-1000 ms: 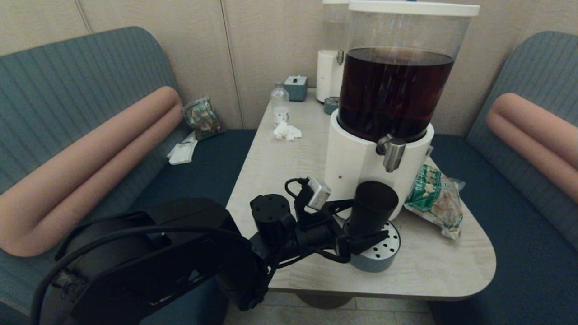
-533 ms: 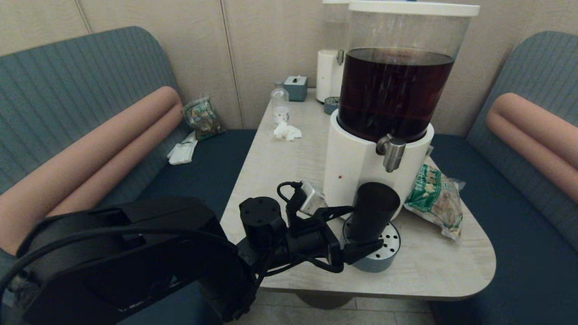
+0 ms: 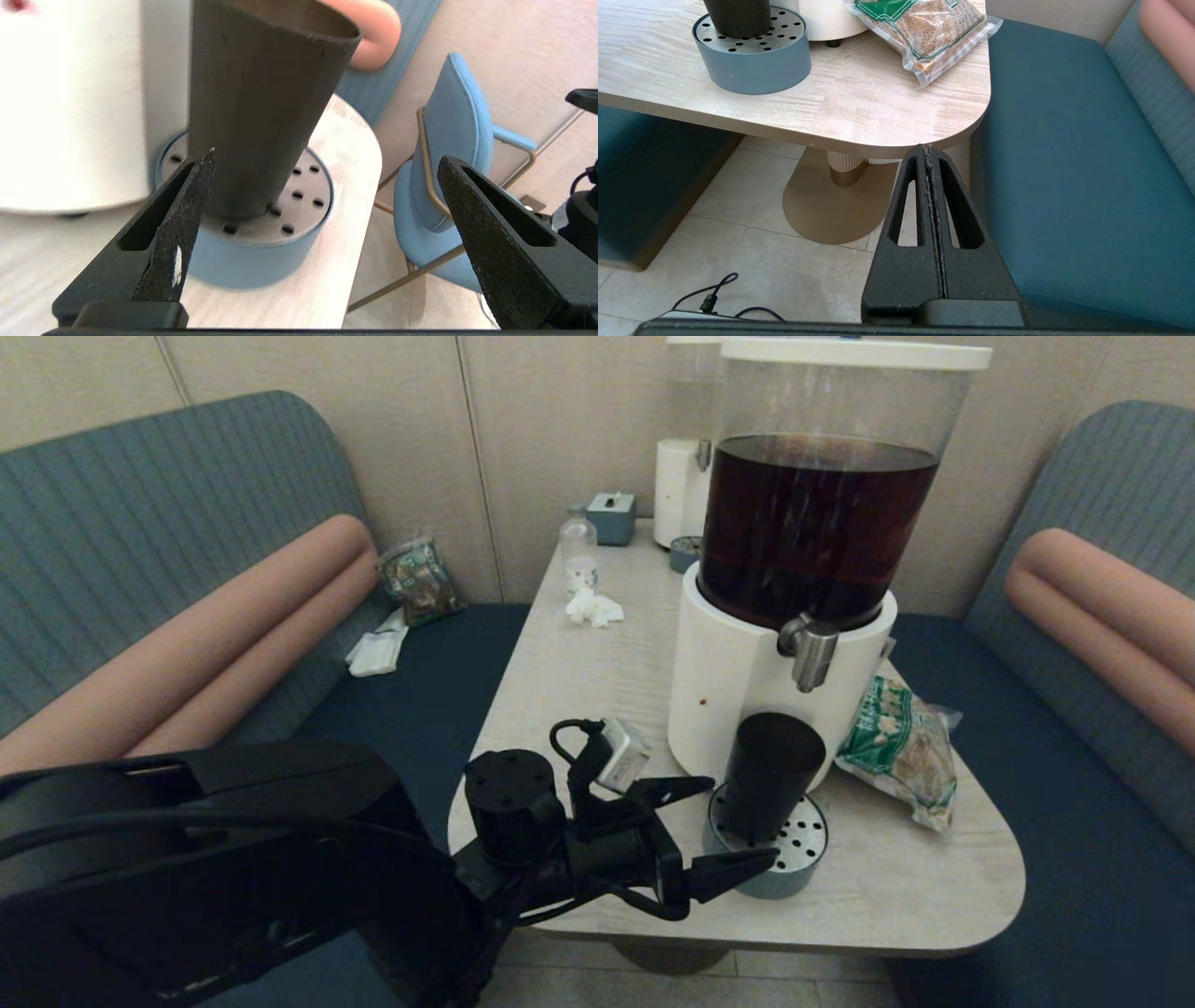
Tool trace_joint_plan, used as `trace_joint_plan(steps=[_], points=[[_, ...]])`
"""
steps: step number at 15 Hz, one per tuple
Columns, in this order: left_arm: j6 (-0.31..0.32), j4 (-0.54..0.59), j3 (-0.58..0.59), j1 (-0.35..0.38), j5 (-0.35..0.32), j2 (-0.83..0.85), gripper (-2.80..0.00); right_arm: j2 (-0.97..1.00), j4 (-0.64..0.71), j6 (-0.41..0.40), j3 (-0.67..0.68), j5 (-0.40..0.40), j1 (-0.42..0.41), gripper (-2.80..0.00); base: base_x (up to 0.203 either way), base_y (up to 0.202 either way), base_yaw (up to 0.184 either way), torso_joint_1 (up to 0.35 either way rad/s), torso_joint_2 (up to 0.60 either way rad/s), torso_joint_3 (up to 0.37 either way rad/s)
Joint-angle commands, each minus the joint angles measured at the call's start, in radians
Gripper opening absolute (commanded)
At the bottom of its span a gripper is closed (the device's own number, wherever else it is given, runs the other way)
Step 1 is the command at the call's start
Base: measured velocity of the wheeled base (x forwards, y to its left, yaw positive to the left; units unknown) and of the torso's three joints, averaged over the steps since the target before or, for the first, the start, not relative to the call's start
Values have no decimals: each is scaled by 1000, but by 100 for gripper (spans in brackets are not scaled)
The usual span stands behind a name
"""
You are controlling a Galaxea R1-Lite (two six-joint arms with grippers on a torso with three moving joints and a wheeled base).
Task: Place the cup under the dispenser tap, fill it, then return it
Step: Place it under the water dispenser
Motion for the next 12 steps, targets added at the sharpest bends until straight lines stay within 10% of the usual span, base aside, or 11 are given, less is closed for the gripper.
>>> trace_joint_plan(steps=[1, 8, 9, 12], points=[[2, -8, 44, 9, -3, -35, 0, -2, 0, -1, 0, 0, 0, -280, 0, 0, 0, 0, 0, 0], [3, -8, 280, 61, 5, -278, 0, -2, 0, -1, 0, 0, 0, -280, 0, 0, 0, 0, 0, 0], [0, -8, 314, 80, 7, -325, -280, -2, 0, -1, 0, 0, 0, -280, 0, 0, 0, 0, 0, 0], [-7, -8, 387, 140, 32, -477, -280, -2, 0, -1, 0, 0, 0, -280, 0, 0, 0, 0, 0, 0]])
